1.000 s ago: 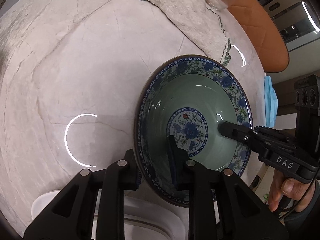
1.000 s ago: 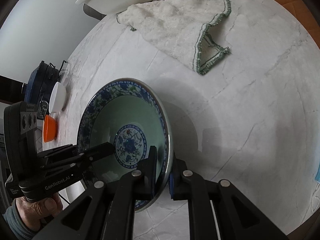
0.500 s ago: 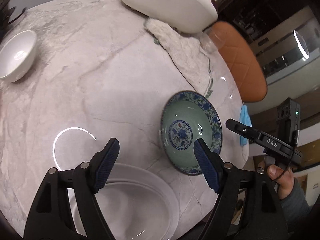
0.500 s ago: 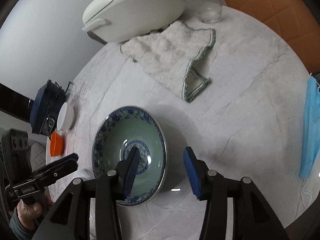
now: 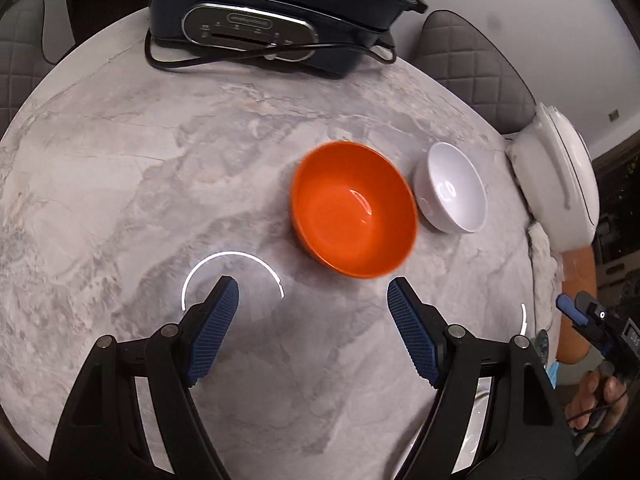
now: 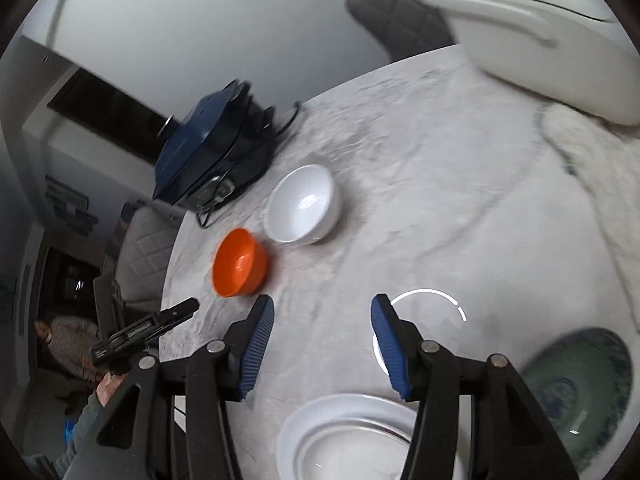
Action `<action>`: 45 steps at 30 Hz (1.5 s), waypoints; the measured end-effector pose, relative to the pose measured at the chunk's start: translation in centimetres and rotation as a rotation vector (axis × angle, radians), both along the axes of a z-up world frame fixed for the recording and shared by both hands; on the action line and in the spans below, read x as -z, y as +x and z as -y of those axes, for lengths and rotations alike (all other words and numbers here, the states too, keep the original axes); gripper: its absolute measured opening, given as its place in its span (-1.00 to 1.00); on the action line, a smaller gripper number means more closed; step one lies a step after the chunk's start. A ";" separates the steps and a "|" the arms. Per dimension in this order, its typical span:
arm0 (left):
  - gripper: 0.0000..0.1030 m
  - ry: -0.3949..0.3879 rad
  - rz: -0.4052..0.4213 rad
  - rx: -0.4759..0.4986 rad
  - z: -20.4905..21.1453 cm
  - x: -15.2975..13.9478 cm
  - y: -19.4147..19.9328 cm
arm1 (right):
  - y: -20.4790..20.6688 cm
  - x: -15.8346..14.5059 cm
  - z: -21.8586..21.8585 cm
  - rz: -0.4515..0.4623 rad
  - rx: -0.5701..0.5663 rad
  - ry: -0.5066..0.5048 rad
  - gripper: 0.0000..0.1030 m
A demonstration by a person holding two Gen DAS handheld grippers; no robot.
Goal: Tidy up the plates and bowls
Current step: 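Reach to the orange bowl and close both grippers on its rim, then lift the orange bowl and lower it into the patterned bowl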
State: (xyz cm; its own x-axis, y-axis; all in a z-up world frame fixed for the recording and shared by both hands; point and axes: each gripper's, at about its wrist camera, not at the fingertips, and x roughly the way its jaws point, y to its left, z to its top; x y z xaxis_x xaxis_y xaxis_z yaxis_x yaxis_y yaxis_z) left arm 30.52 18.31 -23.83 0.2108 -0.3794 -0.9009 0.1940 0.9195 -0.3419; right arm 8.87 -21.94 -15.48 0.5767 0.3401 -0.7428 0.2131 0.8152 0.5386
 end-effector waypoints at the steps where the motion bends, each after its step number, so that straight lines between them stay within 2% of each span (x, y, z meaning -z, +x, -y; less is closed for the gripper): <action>1: 0.47 0.010 -0.020 0.006 -1.1 0.6 0.9 | 2.1 0.4 -1.9 -0.011 -0.034 0.007 0.06; 3: 0.47 0.005 -0.048 0.010 -2.5 1.8 2.6 | 6.2 1.7 -5.6 -0.045 -0.106 -0.003 0.06; 6: 0.47 -0.003 -0.065 0.042 -2.5 3.0 4.6 | 10.4 4.4 -10.3 -0.101 -0.177 -0.044 0.06; 8: 0.47 -0.023 -0.081 0.081 -1.8 4.0 6.0 | 12.3 6.3 -11.9 -0.147 -0.167 -0.063 0.06; 10: 0.47 0.005 -0.106 0.106 -0.8 5.2 7.1 | 13.6 8.0 -12.5 -0.190 -0.133 -0.050 0.06; 14: 0.42 0.008 -0.126 0.161 0.7 7.0 8.5 | 15.0 9.9 -12.6 -0.243 -0.086 -0.066 0.06; 16: 0.16 0.010 -0.134 0.178 1.2 8.0 9.1 | 15.5 10.7 -12.5 -0.255 -0.075 -0.062 0.05; 17: 0.13 0.019 -0.113 0.184 1.4 7.9 9.4 | 15.6 10.9 -12.5 -0.259 -0.070 -0.065 -0.07; 18: -0.05 0.027 -0.118 0.188 1.7 8.1 9.7 | 15.8 11.1 -12.5 -0.265 -0.069 -0.073 -0.30; 19: -0.28 0.026 -0.117 0.191 1.7 8.2 10.0 | 15.9 11.3 -12.5 -0.272 -0.071 -0.072 -0.42; 20: -0.39 0.014 -0.128 0.198 1.9 8.4 10.2 | 16.1 11.4 -12.4 -0.273 -0.073 -0.059 -0.56; 23: -0.56 0.020 -0.107 0.244 3.0 8.4 10.1 | 15.9 11.3 -12.2 -0.254 -0.073 -0.050 -0.69; 24: -0.71 0.021 -0.105 0.260 3.4 8.4 10.0 | 16.0 11.2 -12.4 -0.250 -0.075 -0.057 -0.69; 26: -0.76 0.037 -0.102 0.269 3.9 8.2 9.5 | 15.9 11.1 -12.6 -0.250 -0.077 -0.055 -0.69; 31: -0.76 0.042 -0.096 0.273 4.8 7.5 8.3 | 14.7 10.9 -12.5 -0.246 -0.059 -0.029 -0.70; 36: -0.76 0.038 -0.099 0.314 6.3 4.9 4.6 | 11.2 8.8 -11.4 -0.212 -0.026 -0.006 -0.70; 40: -0.75 0.018 -0.107 0.398 10.0 3.1 0.4 | 5.9 6.5 -9.1 -0.176 0.024 -0.006 -0.70; 45: -0.75 0.001 -0.117 0.583 17.4 1.9 -6.2 | -2.7 5.4 -4.3 -0.178 0.164 -0.006 -0.70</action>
State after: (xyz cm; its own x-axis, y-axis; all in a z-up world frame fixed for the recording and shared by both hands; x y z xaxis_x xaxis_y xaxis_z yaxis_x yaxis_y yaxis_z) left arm 24.31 0.95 -25.69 -0.1328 -0.4017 -0.9061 0.6285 0.6728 -0.3904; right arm 6.21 -17.67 -20.86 0.4834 0.2479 -0.8396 0.4343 0.7648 0.4758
